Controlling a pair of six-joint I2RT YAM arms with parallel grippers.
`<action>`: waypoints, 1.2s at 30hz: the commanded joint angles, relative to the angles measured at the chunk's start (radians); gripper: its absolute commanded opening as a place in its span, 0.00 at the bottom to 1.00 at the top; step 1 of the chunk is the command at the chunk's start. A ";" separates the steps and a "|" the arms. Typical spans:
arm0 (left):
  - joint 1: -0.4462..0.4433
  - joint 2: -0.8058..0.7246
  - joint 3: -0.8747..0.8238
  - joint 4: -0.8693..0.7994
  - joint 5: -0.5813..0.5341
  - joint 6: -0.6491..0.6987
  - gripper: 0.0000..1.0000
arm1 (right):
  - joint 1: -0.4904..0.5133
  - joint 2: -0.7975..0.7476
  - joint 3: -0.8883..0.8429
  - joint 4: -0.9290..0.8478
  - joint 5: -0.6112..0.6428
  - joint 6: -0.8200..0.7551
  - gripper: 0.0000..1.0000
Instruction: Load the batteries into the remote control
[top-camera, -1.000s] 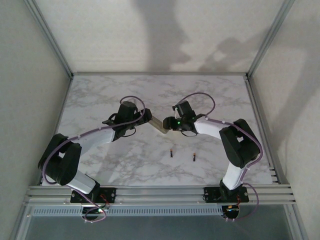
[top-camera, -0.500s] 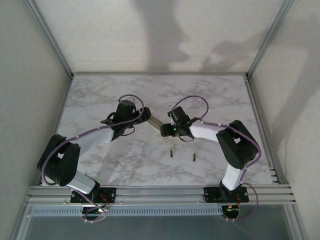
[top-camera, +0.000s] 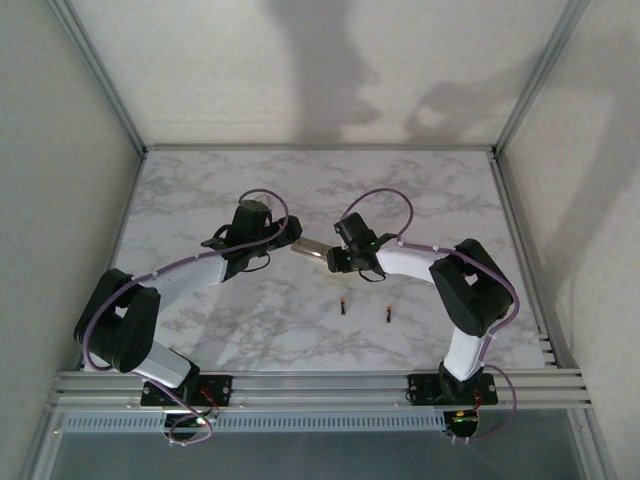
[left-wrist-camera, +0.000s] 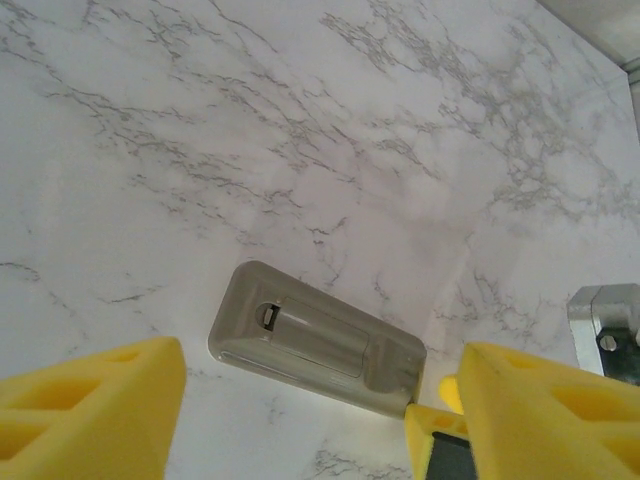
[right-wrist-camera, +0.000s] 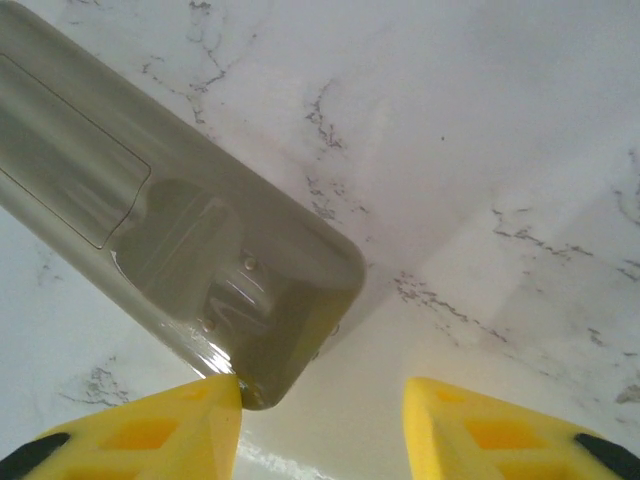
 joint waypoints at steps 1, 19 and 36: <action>0.007 0.029 0.003 0.021 0.034 -0.002 0.67 | 0.007 0.024 0.024 0.008 -0.005 -0.020 0.45; 0.006 0.190 0.118 -0.002 0.060 0.031 0.47 | -0.120 0.000 -0.077 0.220 -0.282 0.173 0.43; -0.028 0.252 0.166 -0.054 0.056 0.037 0.43 | -0.153 0.067 -0.069 0.268 -0.336 0.227 0.39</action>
